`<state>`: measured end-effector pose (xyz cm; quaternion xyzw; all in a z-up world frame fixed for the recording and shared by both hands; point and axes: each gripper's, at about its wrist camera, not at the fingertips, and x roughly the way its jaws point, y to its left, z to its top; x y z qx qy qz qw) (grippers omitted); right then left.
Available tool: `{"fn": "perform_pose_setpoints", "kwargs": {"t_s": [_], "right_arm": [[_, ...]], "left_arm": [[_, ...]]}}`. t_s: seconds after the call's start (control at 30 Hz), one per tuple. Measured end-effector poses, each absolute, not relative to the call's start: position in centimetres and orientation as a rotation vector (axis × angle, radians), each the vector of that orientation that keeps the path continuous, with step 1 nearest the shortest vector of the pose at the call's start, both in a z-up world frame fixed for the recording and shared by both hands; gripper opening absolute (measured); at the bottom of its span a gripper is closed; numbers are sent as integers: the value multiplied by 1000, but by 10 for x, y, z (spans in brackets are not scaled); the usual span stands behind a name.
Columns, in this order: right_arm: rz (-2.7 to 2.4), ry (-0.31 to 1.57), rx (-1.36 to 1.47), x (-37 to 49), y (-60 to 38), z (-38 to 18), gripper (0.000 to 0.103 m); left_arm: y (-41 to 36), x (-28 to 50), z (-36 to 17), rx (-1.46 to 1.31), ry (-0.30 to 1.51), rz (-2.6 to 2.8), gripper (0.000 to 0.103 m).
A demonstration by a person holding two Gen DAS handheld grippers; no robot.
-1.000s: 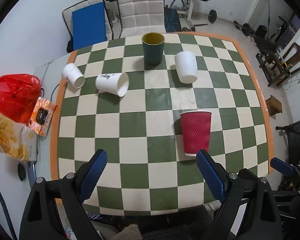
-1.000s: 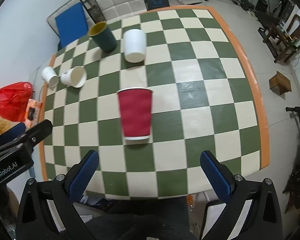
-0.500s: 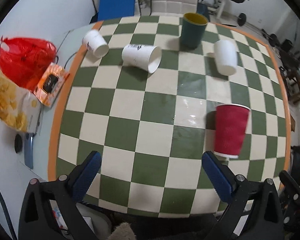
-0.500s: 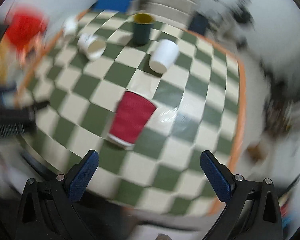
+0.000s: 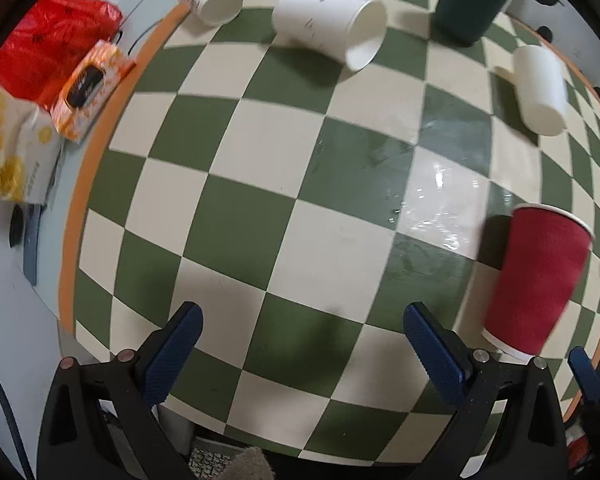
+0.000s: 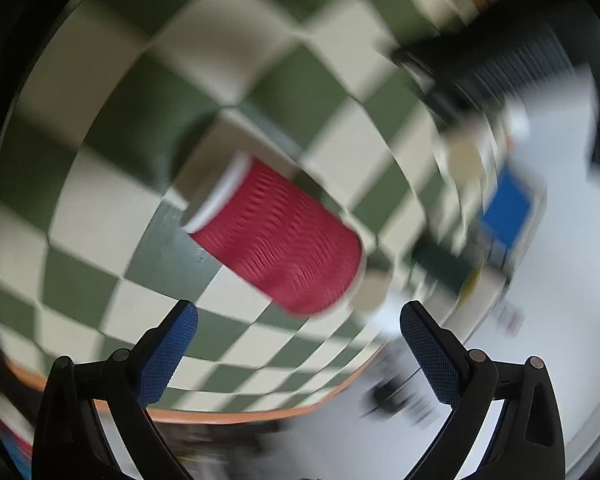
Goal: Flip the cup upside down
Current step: 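Grasp the red cup's body with the right gripper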
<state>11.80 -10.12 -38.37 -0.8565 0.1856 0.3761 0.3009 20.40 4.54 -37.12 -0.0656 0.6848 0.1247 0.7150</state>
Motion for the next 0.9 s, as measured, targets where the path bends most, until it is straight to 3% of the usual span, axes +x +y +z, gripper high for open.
{"fn": "perform_pose_setpoints", "kwargs": {"t_s": [0.17,0.3,0.67,0.73,0.9], "right_arm": [[1160,228,-2538,123,-118,-413,103],[1240,121,-2627,138,-120,-425,102],[1320,62,-2685,157,-117,-446,99],[1318,63,-2691,162,-114,-451,94],[1315,59,-2704,171,-111,-458,91]], "left_arm": [[50,207,-387,-167,1540,292,103],[55,209,-397,-188,1553,296,103],[62,217,-414,-183,1580,276,103],[63,222,-416,-181,1584,271,103],[63,227,-417,-168,1584,266,103]]}}
